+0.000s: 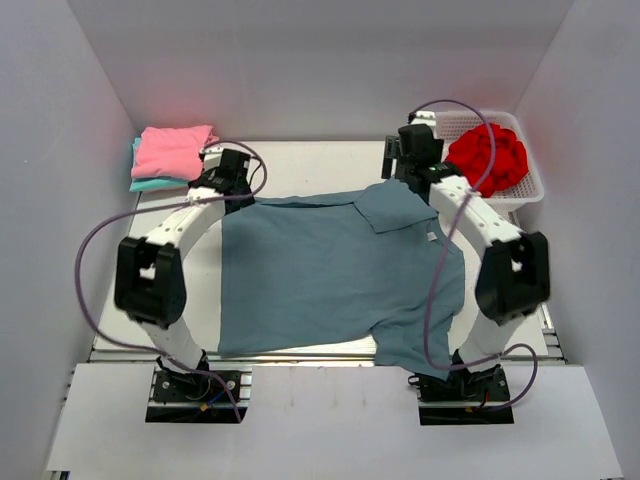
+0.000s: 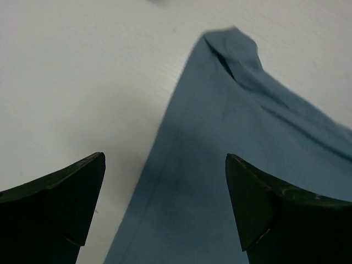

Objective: Fold and stack the t-shirts
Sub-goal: Flatten out the tshirt

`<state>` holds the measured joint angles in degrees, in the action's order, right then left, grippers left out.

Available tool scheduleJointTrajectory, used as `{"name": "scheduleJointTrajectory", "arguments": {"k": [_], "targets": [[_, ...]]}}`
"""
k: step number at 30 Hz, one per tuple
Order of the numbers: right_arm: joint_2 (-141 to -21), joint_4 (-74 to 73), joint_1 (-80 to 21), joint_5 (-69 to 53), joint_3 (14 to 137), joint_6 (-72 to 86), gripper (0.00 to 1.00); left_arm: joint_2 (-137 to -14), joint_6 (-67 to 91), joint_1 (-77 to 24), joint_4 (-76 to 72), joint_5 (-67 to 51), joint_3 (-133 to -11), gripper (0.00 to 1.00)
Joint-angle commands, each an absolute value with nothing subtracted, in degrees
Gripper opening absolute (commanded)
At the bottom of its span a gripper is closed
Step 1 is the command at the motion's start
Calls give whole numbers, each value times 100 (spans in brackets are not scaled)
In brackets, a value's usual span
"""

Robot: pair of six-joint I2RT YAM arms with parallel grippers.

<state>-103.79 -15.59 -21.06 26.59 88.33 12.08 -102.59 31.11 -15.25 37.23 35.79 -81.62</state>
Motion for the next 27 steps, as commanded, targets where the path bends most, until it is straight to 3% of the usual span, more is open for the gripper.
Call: {"name": "scheduleJointTrajectory", "arguments": {"k": [1, 8, 12, 20, 27], "targets": [[-9423, -1802, -2066, 2251, 8237, 1642, 90, -9160, 2602, -1556, 3007, 2226, -7306, 100], [-9088, -1863, -2048, 1714, 6953, 2170, 90, -7228, 2232, -1617, 1610, 101, -4944, 100], [-9342, -1863, -1873, 1566, 6732, 2338, 90, -6672, 2232, -1669, 1214, -263, -4160, 100], [-10220, -1732, -1574, 572, 6978, 2636, 90, -6539, 2355, -1670, 713, -826, -3209, 100], [-10801, -1162, -1257, -325, 7102, 2795, 87, -6847, 2461, -1670, 826, -650, -3007, 100]]}}
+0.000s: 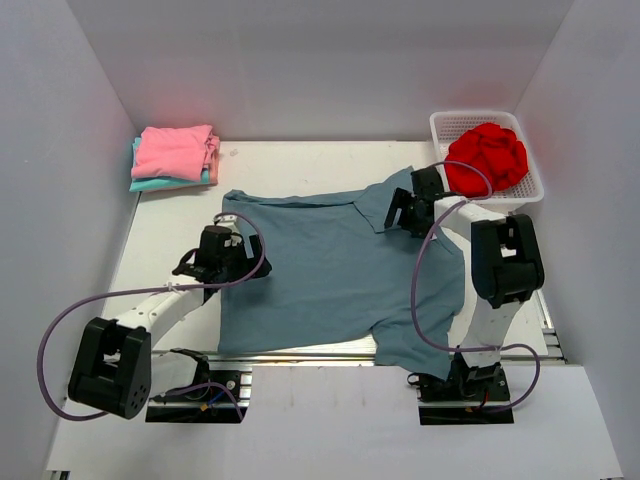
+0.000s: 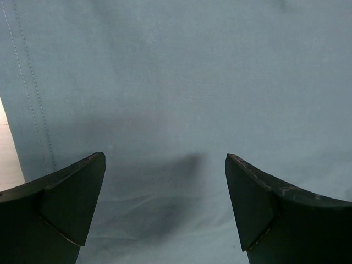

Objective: Fold and stack the t-shirts
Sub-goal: Flatten out the tshirt

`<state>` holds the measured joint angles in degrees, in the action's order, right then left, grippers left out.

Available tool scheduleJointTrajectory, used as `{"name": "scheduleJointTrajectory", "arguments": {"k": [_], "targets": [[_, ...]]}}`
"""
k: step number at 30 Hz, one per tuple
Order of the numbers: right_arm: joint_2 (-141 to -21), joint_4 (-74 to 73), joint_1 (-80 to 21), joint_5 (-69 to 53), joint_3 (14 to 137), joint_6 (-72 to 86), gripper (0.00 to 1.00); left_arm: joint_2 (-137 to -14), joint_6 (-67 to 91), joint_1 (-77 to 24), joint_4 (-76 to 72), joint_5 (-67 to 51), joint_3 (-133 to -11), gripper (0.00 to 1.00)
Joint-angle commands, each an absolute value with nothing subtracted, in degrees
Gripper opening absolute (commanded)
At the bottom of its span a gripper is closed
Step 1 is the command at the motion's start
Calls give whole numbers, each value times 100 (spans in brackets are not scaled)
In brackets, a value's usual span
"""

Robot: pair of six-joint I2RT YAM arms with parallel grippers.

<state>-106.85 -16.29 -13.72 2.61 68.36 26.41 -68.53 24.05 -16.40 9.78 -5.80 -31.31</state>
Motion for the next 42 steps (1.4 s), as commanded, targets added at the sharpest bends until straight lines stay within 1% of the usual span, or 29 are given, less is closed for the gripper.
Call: {"name": "scheduleJointTrajectory", "arguments": {"k": [1, 3, 5, 11, 12, 16, 18, 19, 21, 22, 23, 25, 26, 31, 35, 38, 39, 41, 42], "targets": [[-10845, -1099, -1239, -369, 7102, 2830, 87, -6847, 2461, -1670, 774, -650, -2954, 100], [-10942, -810, -1204, -422, 7084, 2839, 81, -6847, 2522, -1670, 713, -650, -2787, 100], [-10995, -642, -1169, -492, 7084, 2892, 80, -6847, 2575, -1670, 650, -650, -2690, 100], [-11224, -457, -1099, -615, 7207, 2979, 80, -6960, 2628, -1670, 711, -527, -2566, 100], [-11241, -466, -1099, -615, 7216, 3040, 77, -6961, 2628, -1670, 712, -458, -2566, 100], [-11198, -194, -1072, -536, 7076, 3138, 57, -6961, 2628, -1670, 765, -457, -2566, 100], [-11110, -70, -1081, -527, 7049, 3129, 54, -6961, 2628, -1670, 712, -457, -2566, 100], [-11092, 112, -1081, -519, 7023, 3129, 44, -7022, 2628, -1670, 712, -457, -2566, 100], [-11048, 149, -1073, -501, 7031, 3146, 38, -7075, 2628, -1670, 712, -457, -2566, 100], [-11039, 158, -1081, -484, 7049, 3155, 32, -7127, 2628, -1670, 712, -457, -2566, 100], [-11039, 228, -1081, -449, 7058, 3155, 24, -7128, 2628, -1670, 712, -457, -2566, 100], [-11100, 211, -1081, -440, 7119, 3155, 16, -7180, 2680, -1670, 712, -457, -2566, 100], [-11135, 202, -1072, -457, 7215, 3155, 0, -7181, 2681, -1670, 712, -457, -2566, 100], [-11294, 158, -1072, -448, 7383, 3085, 0, -7181, 2681, -1670, 765, -404, -2566, 100], [-11136, 377, -1125, -658, 7391, 2831, 0, -7128, 2681, -1670, 1054, -229, -2689, 100], [-11311, 545, -1143, -852, 7803, 2856, 0, -7076, 2628, -1670, 1055, -176, -2689, 100], [-11546, 510, -1143, -879, 8483, 2909, 0, -7075, 2628, -1670, 1055, -176, -2689, 100], [-12318, 229, -1169, -949, 9155, 3066, 0, -7075, 2628, -1670, 1055, -176, -2742, 100], [-12575, 124, -1169, -949, 9993, 3137, 0, -7075, 2576, -1670, 1055, -176, -2742, 100]]}}
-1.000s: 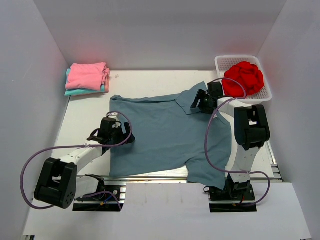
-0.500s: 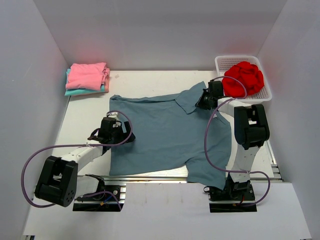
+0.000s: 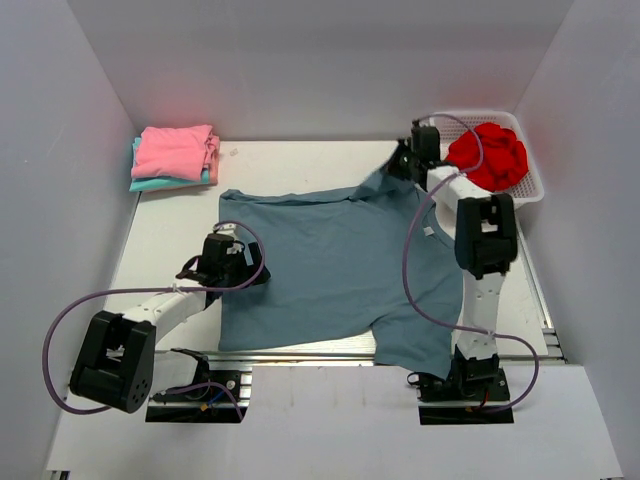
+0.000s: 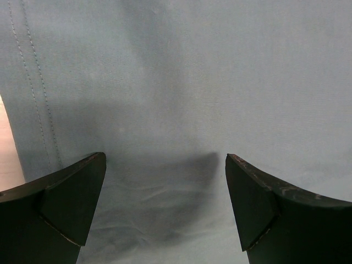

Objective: Fold and stack the t-shirts
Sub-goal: Flatten out the tshirt

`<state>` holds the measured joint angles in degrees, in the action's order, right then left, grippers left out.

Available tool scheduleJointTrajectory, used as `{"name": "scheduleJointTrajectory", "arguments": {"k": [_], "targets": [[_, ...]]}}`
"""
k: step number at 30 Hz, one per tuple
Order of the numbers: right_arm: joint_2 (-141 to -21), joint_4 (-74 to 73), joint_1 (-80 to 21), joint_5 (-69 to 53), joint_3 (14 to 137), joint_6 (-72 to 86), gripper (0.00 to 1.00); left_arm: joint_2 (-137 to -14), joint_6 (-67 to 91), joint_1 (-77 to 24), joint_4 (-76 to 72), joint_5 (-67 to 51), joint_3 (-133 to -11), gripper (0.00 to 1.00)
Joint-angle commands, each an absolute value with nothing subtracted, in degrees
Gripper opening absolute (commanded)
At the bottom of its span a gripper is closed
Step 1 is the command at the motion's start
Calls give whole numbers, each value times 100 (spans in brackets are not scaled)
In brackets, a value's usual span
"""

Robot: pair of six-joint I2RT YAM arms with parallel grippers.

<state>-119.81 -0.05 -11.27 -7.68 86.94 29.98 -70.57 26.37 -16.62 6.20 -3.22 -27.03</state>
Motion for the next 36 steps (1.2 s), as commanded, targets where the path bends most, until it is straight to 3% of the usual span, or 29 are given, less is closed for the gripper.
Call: {"name": "scheduleJointTrajectory", "arguments": {"k": [1, 3, 4, 5, 7, 11, 17, 20, 25, 30, 36], "targets": [[-12829, 10, -1195, -941, 10950, 3199, 0, -7075, 2575, -1670, 1055, -176, -2742, 100], [-13980, 9, -1222, -949, 12487, 3505, 0, -7241, 2505, -1670, 1002, -176, -2865, 100], [-14253, 105, -1230, -1289, 13403, 3585, 7, -7303, 2505, -1670, 1002, -176, -2917, 100], [-14665, 462, -1239, -1396, 13795, 3716, 46, -7365, 2453, -1670, 1106, -176, -3031, 100], [-14573, 1185, -1248, -1783, 13624, 3857, 88, -7470, 2391, -1670, 1107, -245, -3094, 100], [-13293, 1398, -1406, -1488, 11565, 2755, 90, -7454, 2338, -1670, 1107, -369, -3226, 100], [-11577, 370, -1450, -1117, 9831, 1724, 90, -7155, 2338, -1670, 1317, -115, -3374, 100], [-10026, 282, -1468, -600, 8086, 1644, 90, -7015, 2338, -1670, 1520, 166, -3603, 100], [-8774, -796, -1450, 728, 6673, 2169, 90, -6732, 2338, -1670, 1784, 632, -3972, 100], [-8438, -1590, -1468, 328, 5977, 2101, 90, -6995, 2399, -1600, 1731, 729, -4324, 100], [-8507, -1626, -1485, 360, 5432, 2039, 90, -8172, 2505, -1600, 1573, 721, -4894, 100]]}}
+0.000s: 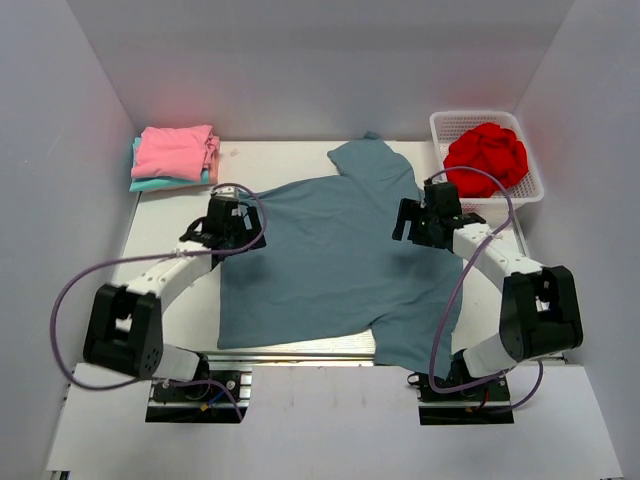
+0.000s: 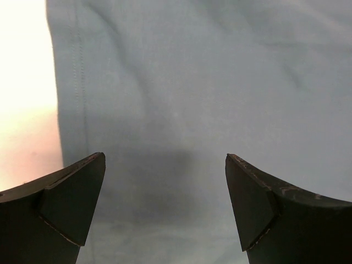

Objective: Fold and stack the t-shirts
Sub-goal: Flatten out the tshirt

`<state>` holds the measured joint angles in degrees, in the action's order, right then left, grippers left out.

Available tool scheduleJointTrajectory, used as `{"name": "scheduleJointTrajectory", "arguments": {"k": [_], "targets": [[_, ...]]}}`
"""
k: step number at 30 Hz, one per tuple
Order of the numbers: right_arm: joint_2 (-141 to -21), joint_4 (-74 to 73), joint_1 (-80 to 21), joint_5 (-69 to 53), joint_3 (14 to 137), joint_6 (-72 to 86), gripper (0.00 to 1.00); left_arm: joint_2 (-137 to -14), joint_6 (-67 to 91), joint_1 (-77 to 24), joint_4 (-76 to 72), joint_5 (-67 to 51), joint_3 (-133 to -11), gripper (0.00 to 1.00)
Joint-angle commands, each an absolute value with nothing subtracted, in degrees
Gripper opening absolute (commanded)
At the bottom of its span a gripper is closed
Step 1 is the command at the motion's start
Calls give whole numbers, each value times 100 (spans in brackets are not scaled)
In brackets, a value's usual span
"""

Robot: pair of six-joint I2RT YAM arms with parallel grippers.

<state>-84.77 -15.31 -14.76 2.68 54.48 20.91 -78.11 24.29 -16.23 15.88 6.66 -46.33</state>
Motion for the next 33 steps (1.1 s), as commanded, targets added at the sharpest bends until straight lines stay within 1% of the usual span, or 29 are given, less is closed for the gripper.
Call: {"name": "scheduleJointTrajectory", "arguments": {"k": [1, 4, 8, 10, 11, 13, 14, 16, 17, 19, 20, 23, 27, 29, 31, 33], "targets": [[-8560, -1626, -1485, 386, 5440, 2048, 90, -8330, 2505, -1600, 1573, 721, -4956, 100], [-8990, -1783, -1477, 587, 5685, 2030, 90, -8998, 2566, -1600, 1521, 843, -5290, 100], [-9536, -1960, -1468, 755, 6072, 2066, 90, -9974, 2566, -1547, 1871, 1089, -5966, 100], [-9922, -1995, -1459, 922, 6178, 2092, 90, -10622, 2566, -1547, 2187, 1300, -6484, 100], [-10236, -2126, -1459, 1271, 6431, 2135, 90, -10843, 2505, -1547, 2293, 1536, -6878, 100], [-10475, -2179, -1433, 1388, 6756, 2118, 90, -11335, 2453, -1495, 2688, 1783, -7363, 100], [-10920, -2293, -1433, 1493, 7002, 2092, 90, -11843, 2452, -1433, 2837, 1889, -7896, 100], [-11152, -2338, -1424, 1564, 7373, 2013, 90, -12302, 2382, -1363, 3172, 1890, -8382, 100], [-11440, -2399, -1424, 1556, 7626, 1978, 90, -12696, 2382, -1275, 3277, 1750, -8855, 100], [-11609, -2461, -1406, 1599, 8006, 1942, 90, -12954, 2312, -1205, 3357, 1513, -9209, 100], [-11741, -2478, -1415, 1643, 8372, 1881, 90, -13025, 2233, -1143, 3357, 1268, -9411, 100], [-11996, -2584, -1406, 1626, 8918, 1749, 90, -13078, 1996, -1143, 3103, 942, -9658, 100], [-11989, -2935, -1459, 1364, 9702, 1556, 90, -12710, 1741, -1143, 3103, 756, -9791, 100], [-11613, -2857, -1468, 1179, 9642, 1486, 90, -12247, 1635, -1143, 3050, 677, -9687, 100], [-11227, -2725, -1468, 1029, 9291, 1433, 90, -11832, 1564, -1143, 2919, 545, -9388, 100], [-10742, -2427, -1485, 783, 8696, 1362, 90, -11094, 1564, -1143, 2840, 545, -8931, 100]]}}
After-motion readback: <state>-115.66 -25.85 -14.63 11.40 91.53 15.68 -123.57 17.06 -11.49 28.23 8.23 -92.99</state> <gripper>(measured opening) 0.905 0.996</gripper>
